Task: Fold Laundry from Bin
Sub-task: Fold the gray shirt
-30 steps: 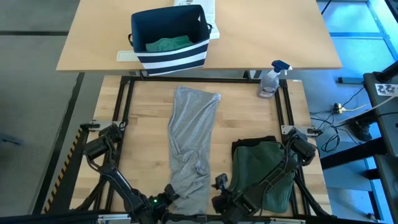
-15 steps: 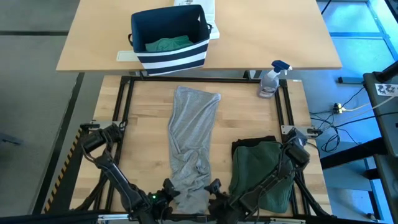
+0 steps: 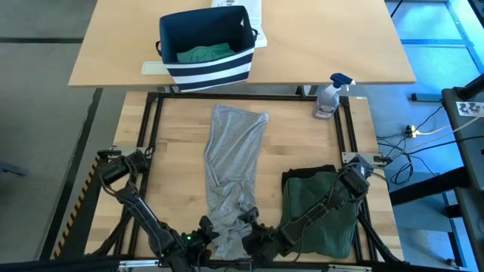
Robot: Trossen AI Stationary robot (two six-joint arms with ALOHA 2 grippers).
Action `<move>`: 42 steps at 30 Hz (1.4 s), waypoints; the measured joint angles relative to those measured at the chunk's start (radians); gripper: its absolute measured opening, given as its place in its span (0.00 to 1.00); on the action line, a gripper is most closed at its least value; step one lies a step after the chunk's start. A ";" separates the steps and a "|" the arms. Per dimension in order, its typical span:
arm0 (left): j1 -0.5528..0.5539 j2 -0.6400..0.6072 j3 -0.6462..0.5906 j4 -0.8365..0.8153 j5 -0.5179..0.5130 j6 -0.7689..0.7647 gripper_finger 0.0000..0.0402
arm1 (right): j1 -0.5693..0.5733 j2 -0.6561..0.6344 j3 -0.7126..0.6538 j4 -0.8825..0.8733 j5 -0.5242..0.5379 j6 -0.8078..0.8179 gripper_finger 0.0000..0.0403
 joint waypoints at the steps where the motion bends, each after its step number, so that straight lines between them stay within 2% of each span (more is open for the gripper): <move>1: 0.000 0.000 0.000 0.000 0.001 0.000 0.01 | -0.010 0.005 0.000 0.012 -0.021 -0.010 0.98; 4: -0.001 -0.001 0.000 -0.003 0.005 -0.008 0.01 | -0.030 0.016 0.001 0.063 -0.062 -0.057 0.96; 7: -0.003 -0.001 0.001 -0.035 0.008 -0.042 0.01 | -0.036 0.022 0.001 0.113 -0.078 -0.101 0.85; 10: -0.009 -0.001 0.001 -0.078 0.010 -0.082 0.01 | -0.030 0.026 -0.001 0.136 -0.083 -0.126 0.63; 15: -0.021 -0.001 0.001 -0.126 0.007 -0.132 0.01 | -0.022 0.028 -0.002 0.091 -0.092 -0.066 0.11; 16: -0.026 -0.001 0.001 -0.139 0.007 -0.145 0.01 | -0.024 0.028 -0.002 0.077 -0.087 -0.045 0.06; 28: -0.102 -0.001 0.032 -0.167 0.030 -0.245 0.01 | 0.040 -0.011 -0.002 0.091 -0.062 0.118 0.01; 35: -0.113 -0.004 0.186 -0.255 0.043 -0.268 0.01 | 0.088 -0.103 -0.002 0.091 -0.028 0.170 0.01; 42: -0.112 -0.005 0.337 -0.360 0.135 -0.382 0.01 | 0.116 -0.166 0.000 0.098 -0.064 0.241 0.00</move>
